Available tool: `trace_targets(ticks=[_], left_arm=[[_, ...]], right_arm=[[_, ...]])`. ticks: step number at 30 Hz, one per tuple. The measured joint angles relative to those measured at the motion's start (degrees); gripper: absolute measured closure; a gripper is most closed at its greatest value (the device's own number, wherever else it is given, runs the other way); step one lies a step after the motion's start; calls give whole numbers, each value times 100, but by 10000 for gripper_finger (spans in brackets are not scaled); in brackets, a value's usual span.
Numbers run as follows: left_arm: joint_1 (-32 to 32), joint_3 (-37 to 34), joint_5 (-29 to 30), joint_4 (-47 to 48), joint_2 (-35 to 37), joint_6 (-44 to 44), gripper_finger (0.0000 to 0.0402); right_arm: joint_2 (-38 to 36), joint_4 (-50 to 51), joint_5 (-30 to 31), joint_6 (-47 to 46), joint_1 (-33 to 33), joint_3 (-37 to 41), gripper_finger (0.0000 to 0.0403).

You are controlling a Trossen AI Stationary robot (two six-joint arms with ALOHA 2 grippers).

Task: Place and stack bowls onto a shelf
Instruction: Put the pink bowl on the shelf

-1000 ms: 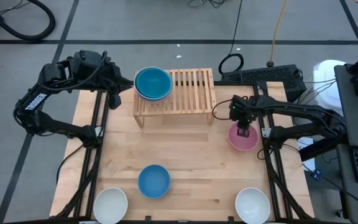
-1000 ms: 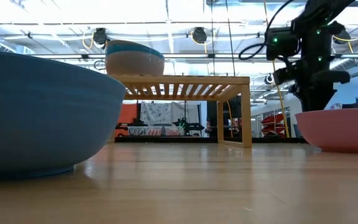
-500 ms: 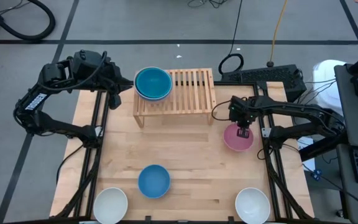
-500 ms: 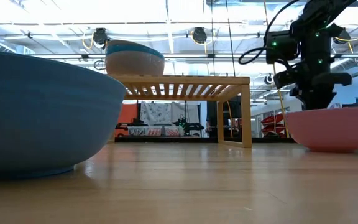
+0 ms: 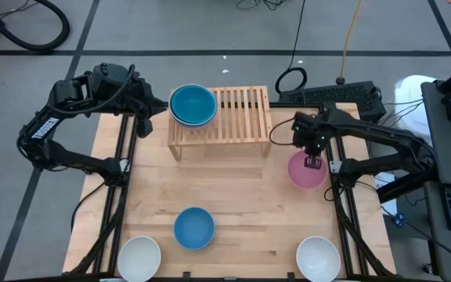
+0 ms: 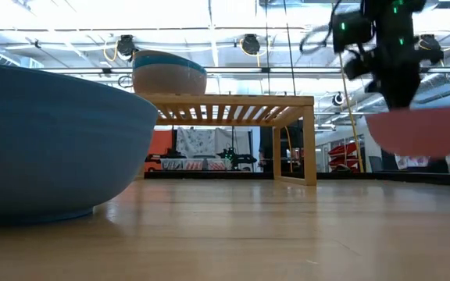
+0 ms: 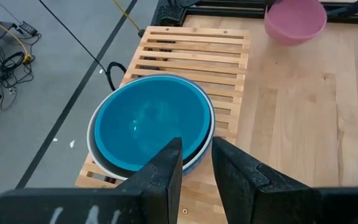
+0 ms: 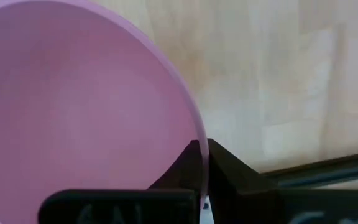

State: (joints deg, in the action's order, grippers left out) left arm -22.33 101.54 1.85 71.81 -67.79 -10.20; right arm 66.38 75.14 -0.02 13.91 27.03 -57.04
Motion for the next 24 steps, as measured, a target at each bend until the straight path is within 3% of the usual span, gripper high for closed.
trace_targets(ticks=[14, 24], left_arm=[[-2, 0, 4, 2, 0, -133, 307], [-2, 0, 3, 2, 0, -155, 307]], right_arm=[[251, 1025, 175, -427, 88, -3191, 402], [1723, 1363, 191, 750, 109, -4535, 403]])
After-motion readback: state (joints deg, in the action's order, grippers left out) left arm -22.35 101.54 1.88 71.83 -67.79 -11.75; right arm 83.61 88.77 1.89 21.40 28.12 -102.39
